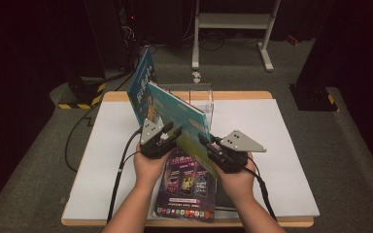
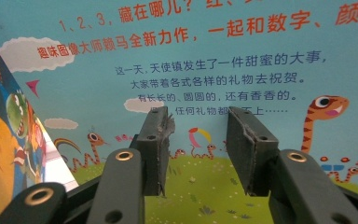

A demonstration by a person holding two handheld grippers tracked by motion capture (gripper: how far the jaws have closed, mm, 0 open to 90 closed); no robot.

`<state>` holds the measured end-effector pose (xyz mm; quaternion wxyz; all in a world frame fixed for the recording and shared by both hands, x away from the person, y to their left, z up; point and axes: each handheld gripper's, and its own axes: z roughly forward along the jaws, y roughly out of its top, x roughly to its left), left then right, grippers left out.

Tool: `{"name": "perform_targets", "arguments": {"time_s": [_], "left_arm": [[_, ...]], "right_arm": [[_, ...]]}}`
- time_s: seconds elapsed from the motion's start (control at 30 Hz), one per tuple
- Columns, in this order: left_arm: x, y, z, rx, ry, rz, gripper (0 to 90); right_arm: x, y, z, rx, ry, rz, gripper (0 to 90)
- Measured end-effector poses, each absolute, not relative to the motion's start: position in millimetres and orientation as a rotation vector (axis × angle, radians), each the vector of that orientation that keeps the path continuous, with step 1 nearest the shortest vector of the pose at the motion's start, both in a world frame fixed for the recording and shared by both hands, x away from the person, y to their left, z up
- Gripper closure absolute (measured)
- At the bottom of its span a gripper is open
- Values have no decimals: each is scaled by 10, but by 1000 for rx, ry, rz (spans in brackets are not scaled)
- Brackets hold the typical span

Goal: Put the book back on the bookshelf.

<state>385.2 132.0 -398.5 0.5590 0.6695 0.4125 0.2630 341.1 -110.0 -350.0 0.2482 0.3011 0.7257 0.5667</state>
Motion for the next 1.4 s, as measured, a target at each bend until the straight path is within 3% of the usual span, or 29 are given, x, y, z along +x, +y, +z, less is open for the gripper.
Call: {"name": "perform_targets", "arguments": {"time_s": [0.33,0.67,1.4], "left_arm": [[3836,1398,-4007,1568,980,616,582],[3859,1428,-4000,1567,983,623,582],[3837,1573,-3990,1586,968,621,564]], "right_arm": [[3405,-1227,-3630,794,2071,1679,706],[3448,-1335,-3730,831,2122,1792,700],[3243,-1002,-3809,724,2194,1801,644]]}}
